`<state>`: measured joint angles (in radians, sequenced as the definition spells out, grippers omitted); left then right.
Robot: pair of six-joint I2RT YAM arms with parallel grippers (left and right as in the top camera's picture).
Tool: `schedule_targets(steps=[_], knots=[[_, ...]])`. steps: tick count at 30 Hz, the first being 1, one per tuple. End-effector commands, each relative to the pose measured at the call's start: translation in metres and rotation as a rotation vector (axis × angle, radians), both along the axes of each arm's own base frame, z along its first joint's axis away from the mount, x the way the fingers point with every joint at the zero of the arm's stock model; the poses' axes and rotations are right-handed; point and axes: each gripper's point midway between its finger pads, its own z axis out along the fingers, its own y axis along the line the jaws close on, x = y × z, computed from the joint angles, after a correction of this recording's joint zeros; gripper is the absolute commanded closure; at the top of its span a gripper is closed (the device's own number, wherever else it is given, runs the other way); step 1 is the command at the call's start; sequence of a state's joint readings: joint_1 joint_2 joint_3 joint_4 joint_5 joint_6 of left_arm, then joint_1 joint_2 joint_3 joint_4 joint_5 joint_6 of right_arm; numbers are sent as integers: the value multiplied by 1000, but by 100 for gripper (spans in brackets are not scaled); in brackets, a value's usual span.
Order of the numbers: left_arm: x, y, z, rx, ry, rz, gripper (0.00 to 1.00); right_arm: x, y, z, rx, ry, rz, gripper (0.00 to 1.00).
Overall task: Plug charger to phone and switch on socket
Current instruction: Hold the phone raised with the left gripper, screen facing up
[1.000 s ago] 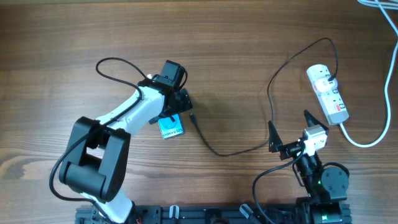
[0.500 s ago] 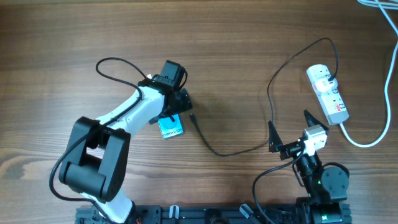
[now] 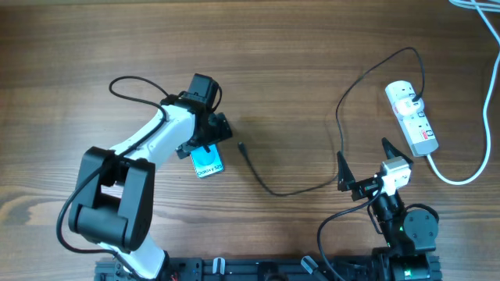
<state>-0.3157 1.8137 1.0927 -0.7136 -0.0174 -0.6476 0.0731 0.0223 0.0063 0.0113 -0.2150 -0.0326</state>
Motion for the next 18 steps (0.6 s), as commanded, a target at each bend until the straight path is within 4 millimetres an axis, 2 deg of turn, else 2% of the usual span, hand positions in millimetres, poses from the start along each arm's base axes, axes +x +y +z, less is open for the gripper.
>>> schedule_targets(steps=[1,3,6,13,18], knots=[[8,-2,24,-27,-56,-8,0,1,-3,1,-18,-12,-17,0],[4,7,22,20,-41,-1,0,1,-3,1,-18,-12,-17,0],[-2,9,14,27,-17,-3,0,1,-3,1,-18,-12,-17,0],[-25,15,-25,33,8,-4,0,1,-3,1,-18,-12,-17,0],[-27,15,-30,37,19,-5,0,1,-3,1,-18,-12,-17,0]])
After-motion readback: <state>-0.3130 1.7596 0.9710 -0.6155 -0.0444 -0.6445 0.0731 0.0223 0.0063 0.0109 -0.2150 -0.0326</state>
